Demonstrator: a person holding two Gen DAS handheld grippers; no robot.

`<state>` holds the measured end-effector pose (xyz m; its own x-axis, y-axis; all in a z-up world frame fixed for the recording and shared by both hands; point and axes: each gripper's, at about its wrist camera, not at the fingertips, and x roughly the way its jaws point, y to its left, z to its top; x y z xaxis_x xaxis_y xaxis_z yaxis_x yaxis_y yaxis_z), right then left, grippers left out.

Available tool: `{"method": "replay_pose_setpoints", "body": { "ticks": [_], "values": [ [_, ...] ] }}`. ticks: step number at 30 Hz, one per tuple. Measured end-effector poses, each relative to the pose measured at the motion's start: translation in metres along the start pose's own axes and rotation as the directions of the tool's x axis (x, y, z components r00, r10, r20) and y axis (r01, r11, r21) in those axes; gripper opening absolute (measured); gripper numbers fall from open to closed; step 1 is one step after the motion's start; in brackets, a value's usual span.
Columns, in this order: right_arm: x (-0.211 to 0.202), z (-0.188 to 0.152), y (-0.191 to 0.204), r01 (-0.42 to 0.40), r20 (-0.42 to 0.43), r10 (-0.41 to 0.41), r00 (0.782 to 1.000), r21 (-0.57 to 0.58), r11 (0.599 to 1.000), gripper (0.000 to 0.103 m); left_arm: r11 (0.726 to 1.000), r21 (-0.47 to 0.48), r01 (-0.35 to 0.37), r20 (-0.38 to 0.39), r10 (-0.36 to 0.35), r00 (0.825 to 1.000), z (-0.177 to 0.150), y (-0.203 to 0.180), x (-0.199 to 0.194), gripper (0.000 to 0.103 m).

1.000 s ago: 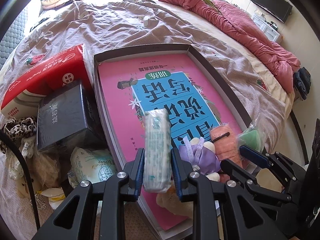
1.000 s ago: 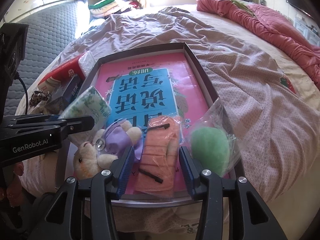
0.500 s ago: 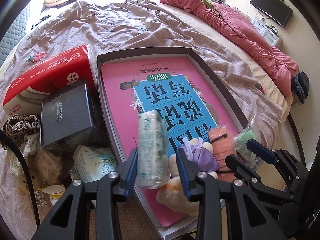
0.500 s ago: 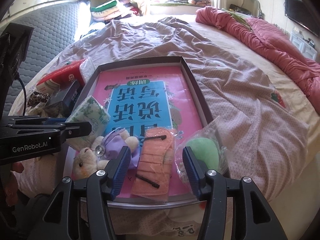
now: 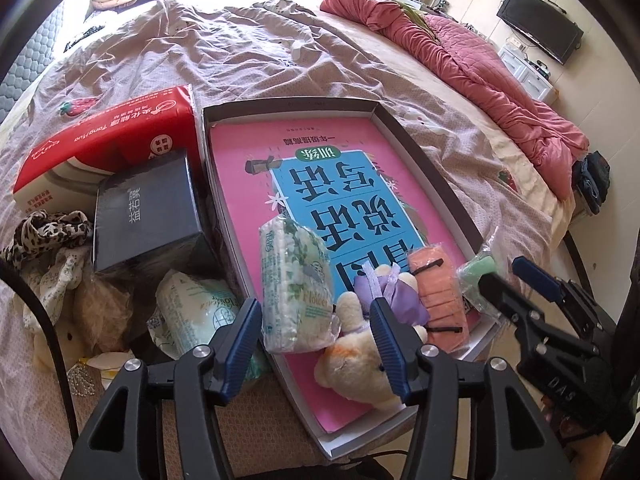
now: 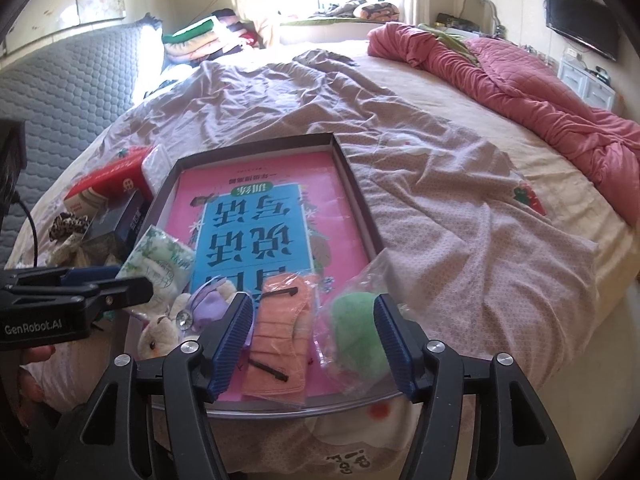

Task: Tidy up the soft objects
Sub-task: 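Lower the floral tissue pack into the tray and open the left tool, then move both tools back toward the pile of items beside the tray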

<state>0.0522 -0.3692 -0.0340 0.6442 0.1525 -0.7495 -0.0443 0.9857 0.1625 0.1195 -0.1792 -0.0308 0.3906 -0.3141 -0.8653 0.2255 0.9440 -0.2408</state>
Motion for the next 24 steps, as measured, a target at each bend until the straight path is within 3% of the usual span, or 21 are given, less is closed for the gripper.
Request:
{"method": "replay_pose_setpoints", "body": {
  "ticks": [7, 15, 24],
  "values": [
    [-0.017, 0.006, -0.019, 0.027, 0.04, -0.029, 0.999, 0.051, 0.998, 0.069, 0.999, -0.005, 0.038, 0.007, -0.038, 0.999, -0.007, 0.001, -0.008, 0.066],
    [-0.033, 0.012, -0.026, 0.04, 0.071, -0.044, 0.997, 0.055, 0.998, 0.07, 0.997, 0.031, 0.071, -0.007, -0.071, 0.997, -0.01, -0.014, -0.007, 0.067],
    [-0.049, 0.015, -0.028, 0.066, 0.094, -0.069, 0.993, 0.037, 0.997, 0.074, 0.999, 0.039, 0.034, 0.036, -0.036, 0.999, -0.014, -0.018, -0.029, 0.076]
  ]
}}
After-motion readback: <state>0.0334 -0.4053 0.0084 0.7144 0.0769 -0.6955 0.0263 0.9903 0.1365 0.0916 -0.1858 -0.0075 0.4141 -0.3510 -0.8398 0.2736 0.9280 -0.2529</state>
